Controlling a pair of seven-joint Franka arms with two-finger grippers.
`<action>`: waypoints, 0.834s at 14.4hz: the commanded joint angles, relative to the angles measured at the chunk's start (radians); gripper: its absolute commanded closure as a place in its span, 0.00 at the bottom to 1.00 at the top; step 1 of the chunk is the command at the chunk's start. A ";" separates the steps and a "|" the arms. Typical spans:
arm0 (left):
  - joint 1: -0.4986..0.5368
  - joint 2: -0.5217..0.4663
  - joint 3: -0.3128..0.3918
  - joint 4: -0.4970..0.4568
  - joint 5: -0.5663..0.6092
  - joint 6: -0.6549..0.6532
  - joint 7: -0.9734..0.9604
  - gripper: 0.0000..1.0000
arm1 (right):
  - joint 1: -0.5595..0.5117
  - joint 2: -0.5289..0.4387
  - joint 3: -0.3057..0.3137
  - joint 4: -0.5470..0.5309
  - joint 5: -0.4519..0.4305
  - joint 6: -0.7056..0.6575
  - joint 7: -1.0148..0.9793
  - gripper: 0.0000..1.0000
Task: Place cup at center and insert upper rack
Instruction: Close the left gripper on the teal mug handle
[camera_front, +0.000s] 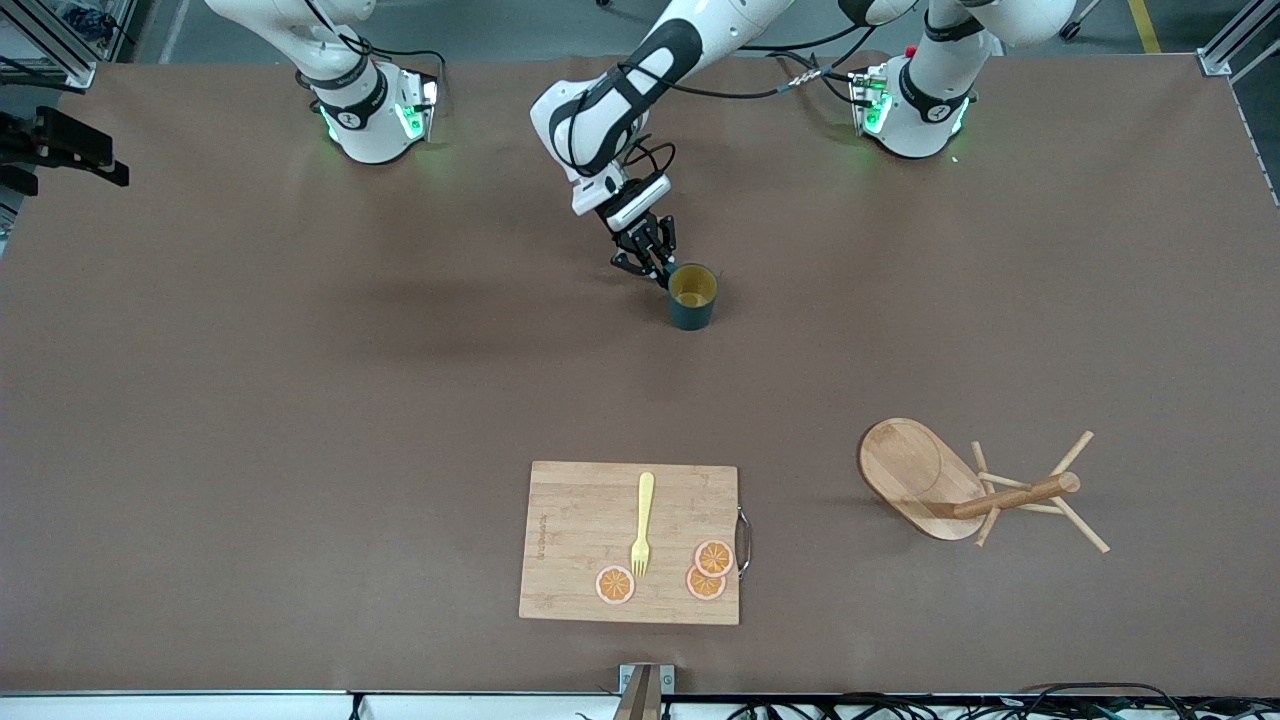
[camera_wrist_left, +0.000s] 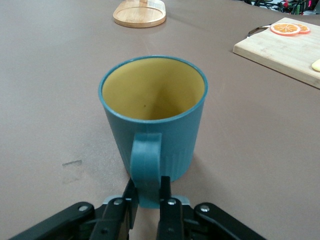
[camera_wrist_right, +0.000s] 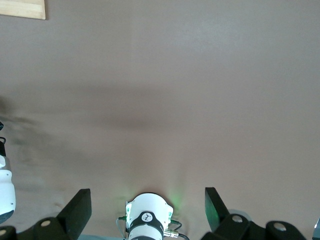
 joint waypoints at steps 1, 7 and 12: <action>0.000 -0.004 0.007 0.018 0.007 -0.019 0.035 0.93 | 0.004 -0.058 0.029 -0.055 -0.009 0.012 0.025 0.00; 0.050 -0.057 0.007 0.112 -0.097 -0.081 0.150 0.99 | -0.025 -0.068 0.049 -0.053 -0.008 0.015 0.071 0.00; 0.139 -0.163 -0.004 0.168 -0.228 -0.069 0.255 0.99 | -0.008 -0.068 0.018 -0.053 -0.008 0.021 0.026 0.00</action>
